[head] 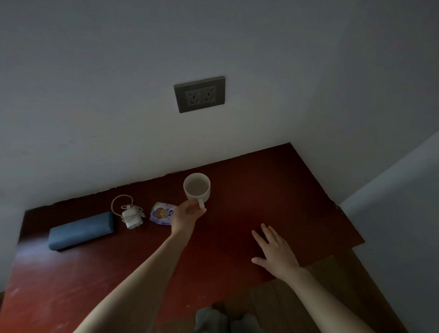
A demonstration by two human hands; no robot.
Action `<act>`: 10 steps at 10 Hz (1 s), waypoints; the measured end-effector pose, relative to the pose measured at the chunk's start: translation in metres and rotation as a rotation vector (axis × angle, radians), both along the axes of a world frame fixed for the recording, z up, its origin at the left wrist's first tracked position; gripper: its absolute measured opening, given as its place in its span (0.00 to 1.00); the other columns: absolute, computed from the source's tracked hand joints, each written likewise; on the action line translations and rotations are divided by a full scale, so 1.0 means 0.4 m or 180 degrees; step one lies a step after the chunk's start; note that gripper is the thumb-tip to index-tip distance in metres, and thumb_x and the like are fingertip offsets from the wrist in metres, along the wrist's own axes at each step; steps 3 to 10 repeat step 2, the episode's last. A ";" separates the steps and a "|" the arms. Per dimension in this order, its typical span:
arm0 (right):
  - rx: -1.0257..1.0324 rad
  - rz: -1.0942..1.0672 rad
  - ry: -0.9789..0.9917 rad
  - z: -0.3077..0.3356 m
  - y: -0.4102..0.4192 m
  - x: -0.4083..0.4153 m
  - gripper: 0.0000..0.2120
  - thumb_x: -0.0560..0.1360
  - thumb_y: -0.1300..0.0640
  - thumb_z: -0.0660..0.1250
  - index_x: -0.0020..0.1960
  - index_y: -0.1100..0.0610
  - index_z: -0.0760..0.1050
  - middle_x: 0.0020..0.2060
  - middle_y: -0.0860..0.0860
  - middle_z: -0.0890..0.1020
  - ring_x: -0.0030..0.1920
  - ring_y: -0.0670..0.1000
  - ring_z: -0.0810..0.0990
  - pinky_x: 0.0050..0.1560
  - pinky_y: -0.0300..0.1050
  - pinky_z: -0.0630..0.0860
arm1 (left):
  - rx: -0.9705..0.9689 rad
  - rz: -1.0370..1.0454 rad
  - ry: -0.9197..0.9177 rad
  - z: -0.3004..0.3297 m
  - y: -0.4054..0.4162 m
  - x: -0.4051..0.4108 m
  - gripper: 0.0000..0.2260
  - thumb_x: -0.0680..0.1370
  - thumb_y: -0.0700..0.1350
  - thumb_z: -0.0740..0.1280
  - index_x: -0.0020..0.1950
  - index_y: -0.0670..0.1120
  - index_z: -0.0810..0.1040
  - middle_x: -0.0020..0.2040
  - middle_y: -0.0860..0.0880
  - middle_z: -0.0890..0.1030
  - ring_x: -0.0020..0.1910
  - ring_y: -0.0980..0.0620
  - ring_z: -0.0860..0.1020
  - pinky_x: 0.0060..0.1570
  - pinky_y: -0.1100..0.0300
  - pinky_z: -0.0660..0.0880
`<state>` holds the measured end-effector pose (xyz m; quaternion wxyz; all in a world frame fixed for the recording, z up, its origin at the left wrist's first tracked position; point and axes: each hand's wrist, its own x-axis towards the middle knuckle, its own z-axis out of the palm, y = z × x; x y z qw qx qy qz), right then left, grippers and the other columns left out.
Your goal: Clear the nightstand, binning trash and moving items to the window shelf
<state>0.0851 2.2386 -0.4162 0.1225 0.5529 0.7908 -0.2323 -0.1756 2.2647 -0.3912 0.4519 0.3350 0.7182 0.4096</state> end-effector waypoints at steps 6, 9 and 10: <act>-0.0136 -0.0239 0.0168 0.047 0.044 -0.020 0.30 0.77 0.43 0.60 0.75 0.52 0.57 0.76 0.54 0.56 0.75 0.54 0.54 0.72 0.52 0.61 | 0.0053 -0.0040 0.0286 0.010 -0.010 -0.020 0.13 0.73 0.43 0.72 0.56 0.45 0.76 0.51 0.50 0.81 0.52 0.53 0.78 0.46 0.68 0.71; -0.0136 -0.0239 0.0168 0.047 0.044 -0.020 0.30 0.77 0.43 0.60 0.75 0.52 0.57 0.76 0.54 0.56 0.75 0.54 0.54 0.72 0.52 0.61 | 0.0053 -0.0040 0.0286 0.010 -0.010 -0.020 0.13 0.73 0.43 0.72 0.56 0.45 0.76 0.51 0.50 0.81 0.52 0.53 0.78 0.46 0.68 0.71; -0.0136 -0.0239 0.0168 0.047 0.044 -0.020 0.30 0.77 0.43 0.60 0.75 0.52 0.57 0.76 0.54 0.56 0.75 0.54 0.54 0.72 0.52 0.61 | 0.0053 -0.0040 0.0286 0.010 -0.010 -0.020 0.13 0.73 0.43 0.72 0.56 0.45 0.76 0.51 0.50 0.81 0.52 0.53 0.78 0.46 0.68 0.71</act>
